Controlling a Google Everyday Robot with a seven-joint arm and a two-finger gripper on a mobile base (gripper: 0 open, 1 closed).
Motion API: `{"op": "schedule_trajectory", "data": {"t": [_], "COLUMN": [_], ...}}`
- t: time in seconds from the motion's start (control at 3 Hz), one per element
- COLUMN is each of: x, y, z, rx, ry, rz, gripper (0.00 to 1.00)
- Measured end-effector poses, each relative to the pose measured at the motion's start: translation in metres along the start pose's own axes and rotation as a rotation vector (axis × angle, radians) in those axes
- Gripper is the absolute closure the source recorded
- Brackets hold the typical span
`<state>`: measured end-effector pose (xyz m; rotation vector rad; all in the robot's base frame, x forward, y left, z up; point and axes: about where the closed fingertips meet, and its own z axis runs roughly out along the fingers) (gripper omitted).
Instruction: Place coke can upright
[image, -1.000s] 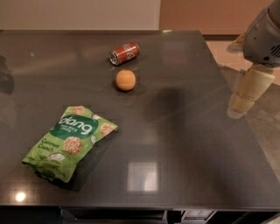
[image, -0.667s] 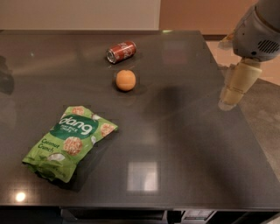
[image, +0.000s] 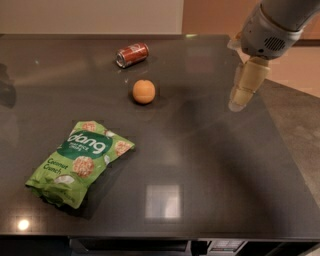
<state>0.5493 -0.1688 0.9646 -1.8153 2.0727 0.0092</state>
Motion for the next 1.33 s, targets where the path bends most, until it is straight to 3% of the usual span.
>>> {"op": "schedule_trajectory", "data": {"t": [0.33,1.0,1.33], "x": [-0.015,-0.039,-0.039], "y": [-0.016,-0.049,-0.049], "z": [0.014,0.041,0.041], "rx": [-0.009,-0.028,-0.028], "ry": [-0.024,-0.086,-0.086], "rz": [-0.005,0.075,0.075], "gripper": [0.0,0.0,0.0]}}
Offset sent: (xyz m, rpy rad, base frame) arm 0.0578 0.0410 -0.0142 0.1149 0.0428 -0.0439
